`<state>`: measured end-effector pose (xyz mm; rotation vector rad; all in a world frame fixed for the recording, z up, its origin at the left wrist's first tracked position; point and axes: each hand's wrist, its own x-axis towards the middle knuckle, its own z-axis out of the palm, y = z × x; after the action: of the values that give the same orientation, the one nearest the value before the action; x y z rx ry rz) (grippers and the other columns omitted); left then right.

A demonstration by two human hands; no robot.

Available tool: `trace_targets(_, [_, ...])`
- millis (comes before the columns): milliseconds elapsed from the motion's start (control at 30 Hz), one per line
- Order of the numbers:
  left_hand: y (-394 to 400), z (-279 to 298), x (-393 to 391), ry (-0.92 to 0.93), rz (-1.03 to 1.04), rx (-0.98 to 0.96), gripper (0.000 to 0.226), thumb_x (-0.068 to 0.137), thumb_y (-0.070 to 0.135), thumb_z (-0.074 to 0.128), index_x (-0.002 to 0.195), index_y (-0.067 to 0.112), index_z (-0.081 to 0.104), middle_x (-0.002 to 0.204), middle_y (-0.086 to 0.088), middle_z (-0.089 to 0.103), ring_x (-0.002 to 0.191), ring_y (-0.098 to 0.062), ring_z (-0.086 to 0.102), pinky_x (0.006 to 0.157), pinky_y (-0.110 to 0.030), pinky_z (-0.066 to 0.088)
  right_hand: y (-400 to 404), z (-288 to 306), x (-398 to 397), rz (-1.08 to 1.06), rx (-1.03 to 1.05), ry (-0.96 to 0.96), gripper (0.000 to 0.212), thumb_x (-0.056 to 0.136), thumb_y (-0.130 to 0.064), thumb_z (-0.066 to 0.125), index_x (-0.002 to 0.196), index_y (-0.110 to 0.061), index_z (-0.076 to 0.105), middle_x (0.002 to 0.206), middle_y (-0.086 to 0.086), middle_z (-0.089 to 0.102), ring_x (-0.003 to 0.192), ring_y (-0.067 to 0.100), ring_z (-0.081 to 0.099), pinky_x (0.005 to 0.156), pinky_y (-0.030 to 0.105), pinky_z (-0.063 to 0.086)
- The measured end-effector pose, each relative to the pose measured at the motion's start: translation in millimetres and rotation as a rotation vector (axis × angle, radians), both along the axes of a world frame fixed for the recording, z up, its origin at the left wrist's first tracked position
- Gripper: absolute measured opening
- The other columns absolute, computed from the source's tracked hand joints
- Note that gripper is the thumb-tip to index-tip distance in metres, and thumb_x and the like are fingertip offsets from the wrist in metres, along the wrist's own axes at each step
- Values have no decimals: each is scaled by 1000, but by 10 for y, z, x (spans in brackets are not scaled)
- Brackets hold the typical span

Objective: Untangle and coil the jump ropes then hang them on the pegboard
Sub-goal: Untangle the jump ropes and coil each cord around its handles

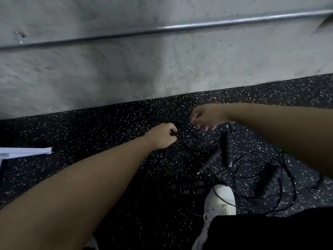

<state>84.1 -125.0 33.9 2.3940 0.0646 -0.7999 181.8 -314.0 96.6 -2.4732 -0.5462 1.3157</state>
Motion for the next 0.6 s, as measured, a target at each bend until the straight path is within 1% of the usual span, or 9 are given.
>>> trace_targets(100, [-89,-226,137,-10,14,-1,43,101,27,56,144,24,50,149,-3,43,113,-18,58,93,-29,45,-139,-375,74,-66,-37,-16,26,105,-22,48,128,-11,56,115,13,66,85,19,63,68,30,57])
trace_targets(167, [-126,-381,248,-55,7,29,44,100,24,56,144,24,50,153,0,36,111,-20,59,92,-32,49,-205,-601,117,-105,-54,-5,27,105,-21,49,128,-11,56,118,16,65,90,23,64,66,29,57])
trace_targets(200, [-138,-466,311,-96,-11,71,46,99,23,57,145,25,49,155,0,34,118,-22,56,98,-37,49,-224,-711,134,-121,-59,9,26,105,-21,49,128,-11,56,120,16,65,91,24,64,66,30,57])
trace_targets(267, [-142,-628,442,-189,-71,186,51,98,22,57,147,24,46,157,0,33,135,-24,45,110,-47,43,-236,-914,155,-140,-59,28,27,104,-21,51,128,-11,56,125,16,63,92,24,64,67,31,58])
trace_targets(367, [-126,-857,603,-210,-149,299,60,96,22,60,152,25,39,158,0,36,146,-23,34,120,-50,30,-231,-1161,176,-160,-46,29,28,103,-22,51,129,-11,56,130,15,59,89,23,64,63,29,56])
trace_targets(433, [-122,-988,654,-193,-171,360,64,96,22,61,154,27,35,157,1,36,148,-23,30,123,-55,22,-210,-1252,180,-175,-35,20,29,103,-22,51,130,-12,56,126,12,60,82,20,63,59,26,53])
trace_targets(467, [-126,-1036,670,-203,-184,407,66,95,23,62,154,29,34,156,0,36,146,-24,31,122,-56,22,-199,-1287,176,-187,-24,17,29,104,-22,50,130,-12,57,123,11,60,82,19,62,58,26,51])
trace_targets(533, [-134,-1080,703,-249,-219,512,63,95,23,64,152,29,36,149,-2,39,139,-26,37,118,-55,29,-184,-1339,172,-209,-5,15,27,104,-21,50,127,-12,58,116,10,62,84,21,64,57,25,50])
trace_targets(600, [-131,-1081,711,-249,-266,567,56,95,21,64,147,29,43,143,-4,41,133,-27,40,111,-51,36,-173,-1353,160,-208,9,-7,24,103,-21,49,124,-14,59,109,7,64,84,22,65,56,24,50])
